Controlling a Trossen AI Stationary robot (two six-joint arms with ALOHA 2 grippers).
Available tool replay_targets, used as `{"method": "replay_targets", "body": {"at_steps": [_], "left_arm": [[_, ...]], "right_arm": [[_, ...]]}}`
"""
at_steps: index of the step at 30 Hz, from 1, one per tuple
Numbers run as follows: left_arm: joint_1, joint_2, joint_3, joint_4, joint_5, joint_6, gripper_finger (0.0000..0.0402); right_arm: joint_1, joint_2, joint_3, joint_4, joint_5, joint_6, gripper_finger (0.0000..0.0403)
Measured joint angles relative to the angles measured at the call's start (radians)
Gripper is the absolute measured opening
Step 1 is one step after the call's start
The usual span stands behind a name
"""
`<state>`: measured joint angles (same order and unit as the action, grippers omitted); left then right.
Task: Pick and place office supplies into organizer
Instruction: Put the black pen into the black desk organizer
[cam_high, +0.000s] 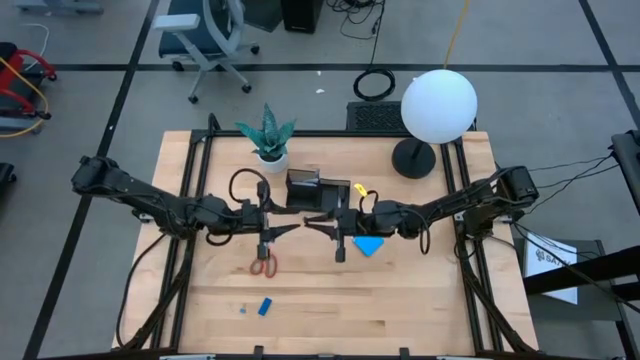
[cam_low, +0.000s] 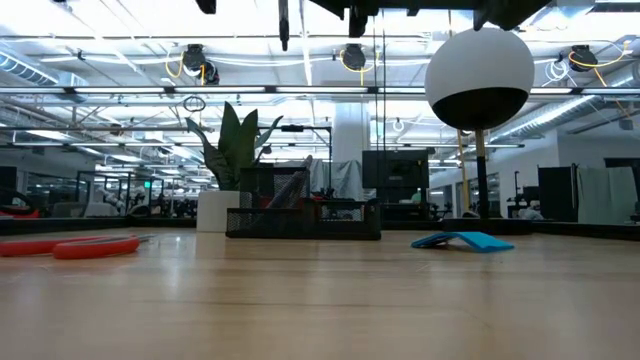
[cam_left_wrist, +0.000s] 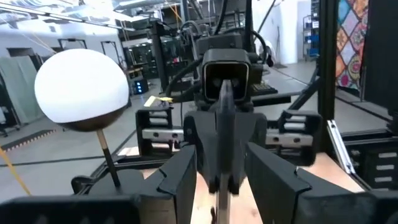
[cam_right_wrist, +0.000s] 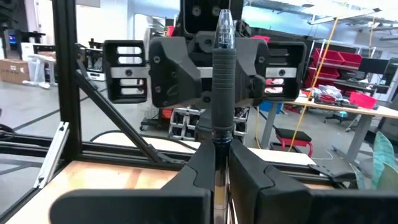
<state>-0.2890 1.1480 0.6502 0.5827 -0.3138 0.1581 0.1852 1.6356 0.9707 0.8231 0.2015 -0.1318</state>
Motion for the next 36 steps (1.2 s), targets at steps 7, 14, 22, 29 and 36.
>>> {"method": "replay_targets", "body": {"at_steps": [7,14,22,29,36], "left_arm": [[0.043,0.045,0.000,0.065,0.060,-0.014,0.0145],[0.072,0.079,0.000,0.122,0.133,-0.037,0.0145],[0.093,0.092,0.000,0.142,0.169,-0.059,0.0145],[0.092,0.091,0.000,0.140,0.191,-0.056,0.0066],[0.092,0.091,0.000,0.135,0.221,-0.074,0.0037]], "right_arm": [[-0.001,0.000,0.000,-0.003,-0.022,0.011,0.0014],[0.000,0.006,0.000,-0.005,-0.022,0.013,0.0014],[-0.009,0.039,0.000,0.011,-0.023,0.017,0.0014],[-0.009,0.042,0.000,0.017,-0.022,0.014,0.0014],[-0.008,0.042,0.000,0.017,-0.022,0.014,0.0014]]}}
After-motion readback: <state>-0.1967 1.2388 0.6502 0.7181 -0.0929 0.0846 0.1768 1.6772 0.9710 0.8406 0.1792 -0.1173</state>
